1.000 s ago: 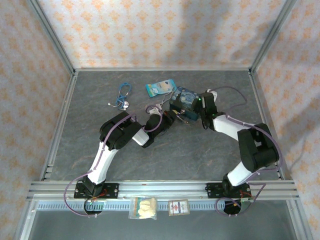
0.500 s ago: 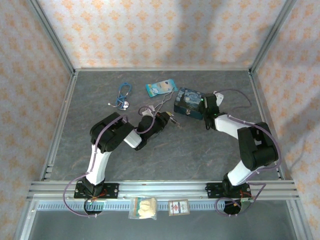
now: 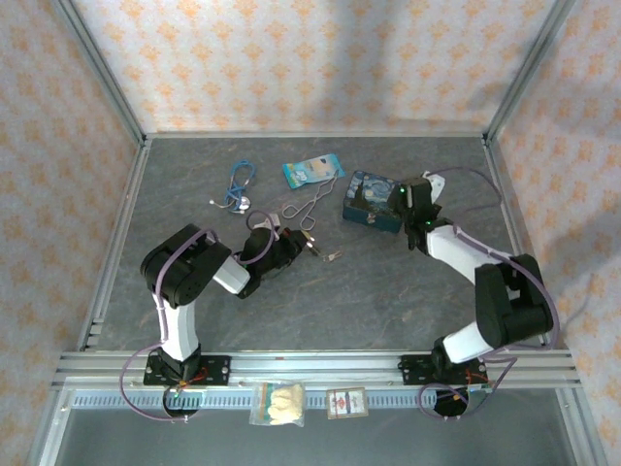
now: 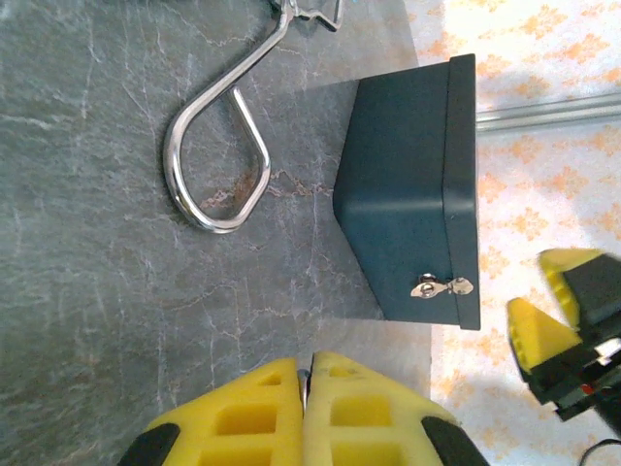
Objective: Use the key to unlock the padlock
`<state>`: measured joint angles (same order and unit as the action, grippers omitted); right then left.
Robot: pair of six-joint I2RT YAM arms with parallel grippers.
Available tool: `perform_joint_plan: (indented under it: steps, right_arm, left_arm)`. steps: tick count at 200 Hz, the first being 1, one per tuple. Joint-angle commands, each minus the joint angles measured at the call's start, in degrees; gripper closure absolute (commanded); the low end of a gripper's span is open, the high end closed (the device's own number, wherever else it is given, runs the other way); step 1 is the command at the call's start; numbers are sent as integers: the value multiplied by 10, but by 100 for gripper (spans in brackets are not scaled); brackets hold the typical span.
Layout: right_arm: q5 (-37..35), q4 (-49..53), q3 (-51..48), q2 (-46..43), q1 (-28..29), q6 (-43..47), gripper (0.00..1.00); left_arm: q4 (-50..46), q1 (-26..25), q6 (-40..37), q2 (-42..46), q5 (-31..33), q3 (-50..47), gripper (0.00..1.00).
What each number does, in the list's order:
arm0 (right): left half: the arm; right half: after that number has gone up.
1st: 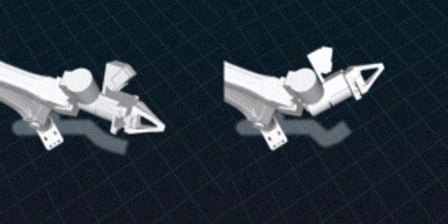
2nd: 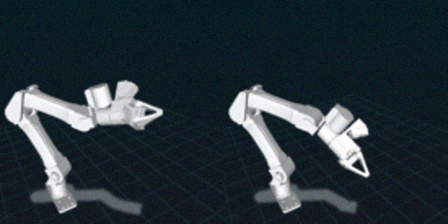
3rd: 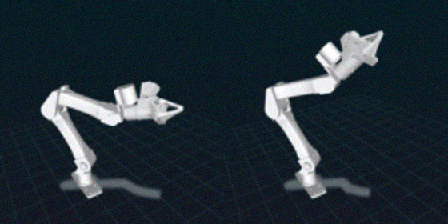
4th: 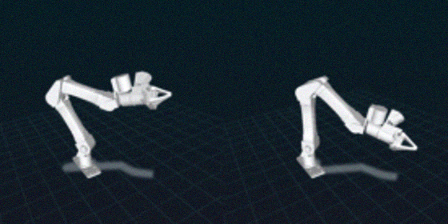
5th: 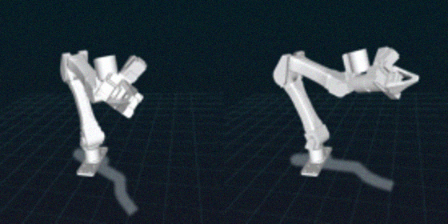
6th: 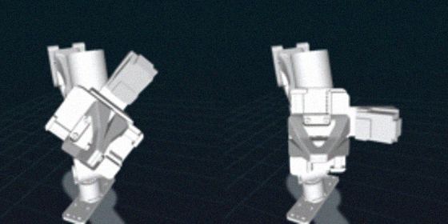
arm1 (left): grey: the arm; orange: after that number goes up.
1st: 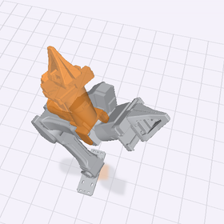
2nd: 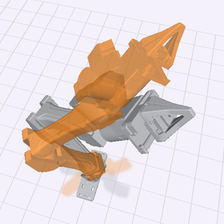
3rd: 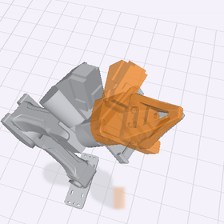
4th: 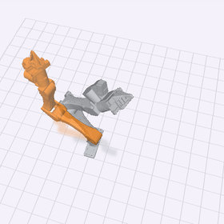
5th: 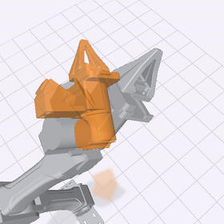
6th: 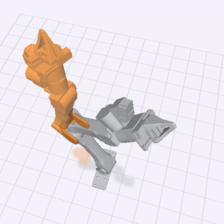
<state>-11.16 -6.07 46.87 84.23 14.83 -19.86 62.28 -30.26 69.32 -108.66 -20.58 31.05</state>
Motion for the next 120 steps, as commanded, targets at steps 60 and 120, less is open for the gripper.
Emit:
perform_joint_plan:
  steps: [60,120]
  right_arm:
    - [-94,-130,-119,-109,-2,89,8]
    - [-152,-208,-175,-119,-10,139,6]
  left_arm:
    - [-97,9,-52,81,10,-76,100]
    - [-162,19,-84,118,32,-71,65]
